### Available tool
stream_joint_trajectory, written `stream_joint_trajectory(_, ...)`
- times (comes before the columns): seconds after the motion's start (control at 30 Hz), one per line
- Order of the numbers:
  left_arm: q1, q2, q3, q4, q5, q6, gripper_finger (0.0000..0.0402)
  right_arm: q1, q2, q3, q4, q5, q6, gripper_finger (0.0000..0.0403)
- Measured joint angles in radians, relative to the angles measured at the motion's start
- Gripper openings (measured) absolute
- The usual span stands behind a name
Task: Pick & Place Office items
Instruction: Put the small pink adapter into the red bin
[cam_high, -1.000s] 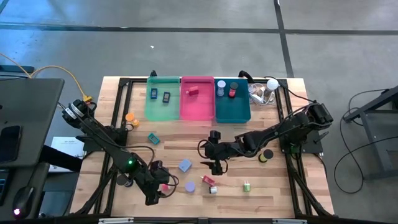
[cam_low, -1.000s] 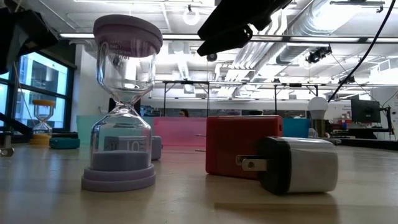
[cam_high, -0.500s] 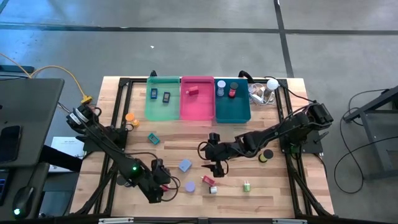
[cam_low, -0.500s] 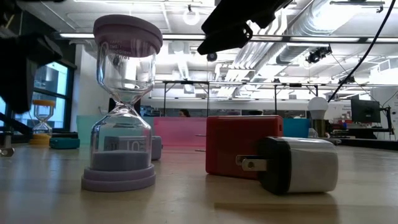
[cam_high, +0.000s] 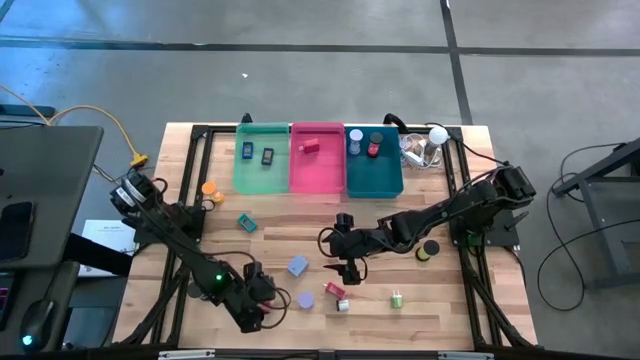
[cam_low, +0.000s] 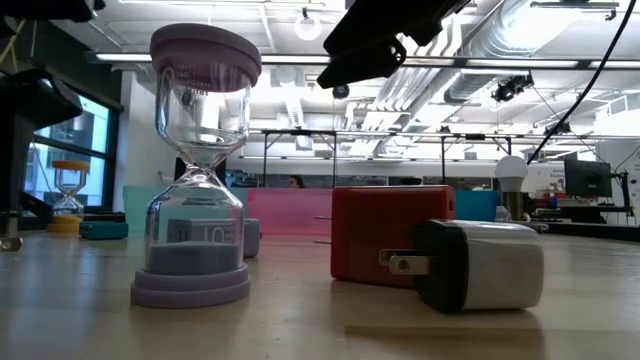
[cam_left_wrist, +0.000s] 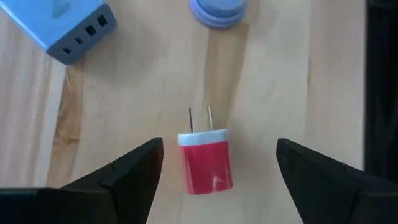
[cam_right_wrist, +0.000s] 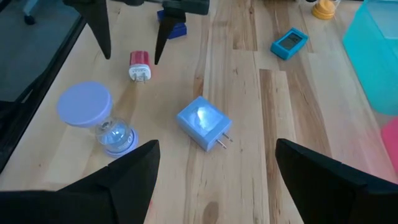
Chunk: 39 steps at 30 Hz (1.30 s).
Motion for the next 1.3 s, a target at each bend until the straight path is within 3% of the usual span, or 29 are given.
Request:
stream_joint_trajectory(0.23, -0.011, 0.084, 0.000, 0.004, 0.003, -0.038, 0.0305, 0.000, 0.000, 0.000, 0.000, 0.000, -0.026, 0.0309)
stream_joint_trajectory(0.63, -0.004, 0.105, 0.003, 0.014, -0.009, -0.072, 0.0297, 0.000, 0.000, 0.000, -0.001, 0.000, -0.045, 0.0309)
stream_joint_trajectory(0.8, -0.003, 0.108, 0.003, 0.009, -0.018, -0.072, 0.0252, 0.000, 0.000, 0.000, -0.030, -0.035, -0.041, 0.0309)
stream_joint_trajectory(1.1, -0.001, 0.110, 0.001, 0.010, -0.033, -0.062, 0.0128, 0.000, 0.000, 0.000, -0.050, -0.100, 0.016, 0.0309)
stream_joint_trajectory(1.3, 0.033, 0.087, 0.000, 0.005, -0.002, -0.127, 0.0124, 0.000, -0.011, 0.000, -0.104, -0.047, 0.075, 0.0309)
